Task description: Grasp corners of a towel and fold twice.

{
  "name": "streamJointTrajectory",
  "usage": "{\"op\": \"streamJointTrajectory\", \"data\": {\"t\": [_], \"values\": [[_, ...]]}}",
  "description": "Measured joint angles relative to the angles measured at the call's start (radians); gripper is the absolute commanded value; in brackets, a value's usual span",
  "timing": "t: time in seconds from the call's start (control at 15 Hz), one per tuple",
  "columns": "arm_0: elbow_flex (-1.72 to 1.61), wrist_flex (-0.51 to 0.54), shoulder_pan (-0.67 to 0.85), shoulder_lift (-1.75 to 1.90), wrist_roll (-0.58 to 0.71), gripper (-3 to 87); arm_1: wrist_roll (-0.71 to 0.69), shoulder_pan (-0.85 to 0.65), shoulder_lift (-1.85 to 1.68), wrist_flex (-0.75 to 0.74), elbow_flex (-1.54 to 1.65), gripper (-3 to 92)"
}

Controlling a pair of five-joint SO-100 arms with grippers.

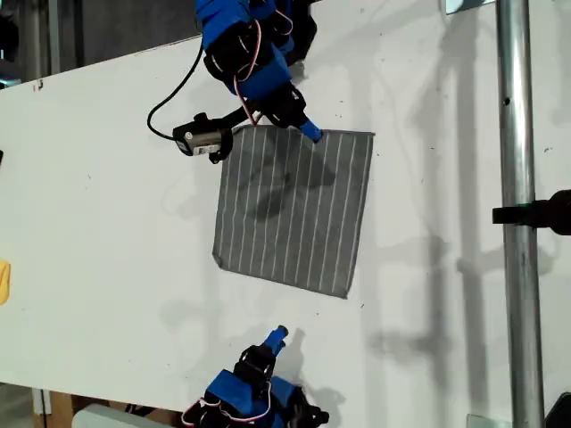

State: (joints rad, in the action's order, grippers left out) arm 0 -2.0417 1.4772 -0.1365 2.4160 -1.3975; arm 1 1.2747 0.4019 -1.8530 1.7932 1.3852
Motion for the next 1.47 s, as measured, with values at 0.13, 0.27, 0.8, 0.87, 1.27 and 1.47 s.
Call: {"op": "streamJointTrajectory", "data": {"t": [0.13, 0.27, 0.8, 0.87, 1.27, 1.47], "values": [[0.086, 0.038, -0.012, -0.038, 0.064, 27.5, -0.031, 0.000, -0.003, 0.020, 0.012, 44.6], [0.189, 0.106, -0.012, -0.155, 0.104, 32.2, -0.037, 0.040, 0.014, 0.021, 0.048, 47.3], [0.302, 0.101, -0.035, -0.413, 0.147, 32.2, -0.009, 0.123, 0.351, -0.160, 0.196, 45.8], [0.302, 0.100, -0.034, -0.428, 0.137, 32.2, -0.006, 0.121, 0.383, -0.192, 0.196, 45.4], [0.302, 0.098, -0.043, -0.457, 0.101, 31.6, -0.008, 0.121, 0.535, -0.345, 0.232, 29.1], [0.302, 0.106, -0.048, -0.457, 0.086, 31.5, 0.003, 0.103, 0.594, -0.459, 0.284, 0.5]]}}
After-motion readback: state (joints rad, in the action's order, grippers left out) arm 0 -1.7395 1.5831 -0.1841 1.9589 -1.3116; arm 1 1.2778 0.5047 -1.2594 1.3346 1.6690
